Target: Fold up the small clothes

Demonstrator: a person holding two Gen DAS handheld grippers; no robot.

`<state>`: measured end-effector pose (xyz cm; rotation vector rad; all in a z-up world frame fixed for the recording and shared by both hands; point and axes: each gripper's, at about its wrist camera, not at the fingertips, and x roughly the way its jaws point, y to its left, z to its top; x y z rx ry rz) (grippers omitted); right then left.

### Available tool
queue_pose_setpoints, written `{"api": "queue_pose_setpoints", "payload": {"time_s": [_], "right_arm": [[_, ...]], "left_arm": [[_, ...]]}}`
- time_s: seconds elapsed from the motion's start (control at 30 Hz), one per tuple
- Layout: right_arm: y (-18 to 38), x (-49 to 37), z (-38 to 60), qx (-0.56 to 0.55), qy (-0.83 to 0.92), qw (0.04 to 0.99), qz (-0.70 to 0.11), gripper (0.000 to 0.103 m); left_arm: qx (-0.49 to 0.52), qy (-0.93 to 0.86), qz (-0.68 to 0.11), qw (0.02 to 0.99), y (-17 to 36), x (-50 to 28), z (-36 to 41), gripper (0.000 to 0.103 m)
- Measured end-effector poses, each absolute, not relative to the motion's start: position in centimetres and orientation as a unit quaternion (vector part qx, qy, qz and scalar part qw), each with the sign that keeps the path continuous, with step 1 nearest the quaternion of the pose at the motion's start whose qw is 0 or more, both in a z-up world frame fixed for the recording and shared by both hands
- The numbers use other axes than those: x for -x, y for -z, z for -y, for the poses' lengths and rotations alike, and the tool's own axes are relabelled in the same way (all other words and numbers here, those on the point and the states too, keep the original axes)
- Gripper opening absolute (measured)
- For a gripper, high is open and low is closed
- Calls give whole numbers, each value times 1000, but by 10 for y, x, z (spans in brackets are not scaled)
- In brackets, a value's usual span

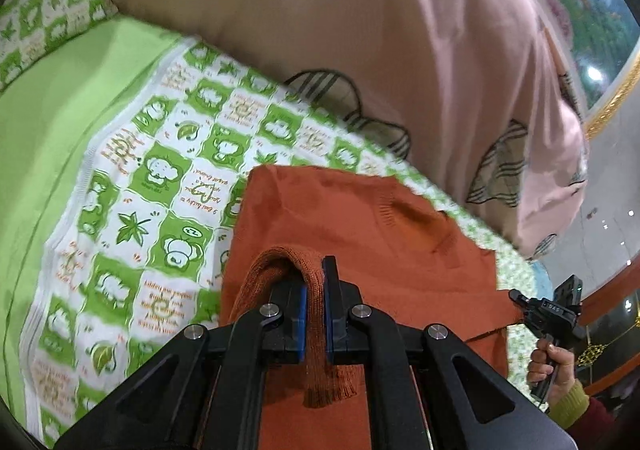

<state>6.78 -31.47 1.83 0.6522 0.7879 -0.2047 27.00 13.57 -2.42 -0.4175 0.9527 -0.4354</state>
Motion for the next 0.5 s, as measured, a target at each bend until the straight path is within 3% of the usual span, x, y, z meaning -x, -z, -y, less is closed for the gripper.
{"api": "queue_pose_setpoints", "payload": {"time_s": [0.23,0.27,0.33,0.37,0.4,0.43,0.5], "right_arm": [[3,-83,329,-324,115,846,-408,12],[2,-82,329,-328,114,844,-409,14],[-7,-74,331,-331,120,843,-407,20],[-11,-69,331,-327,129,845,-402,28],[-18,-61,331,-319,144,849,-395,40],[-26,-50,330,-308,164,856,-382,45],[-38,-31,321,-292,186,867,-358,48]], "left_arm": [[173,175,-501,830,64,-289,-129,11],[178,176,-503,827,64,-287,-131,16],[189,181,-502,824,59,-275,-136,29],[192,185,-501,823,55,-266,-138,34],[194,191,-500,822,52,-255,-139,37],[195,197,-501,820,50,-243,-137,37],[193,218,-509,810,51,-221,-125,37]]}}
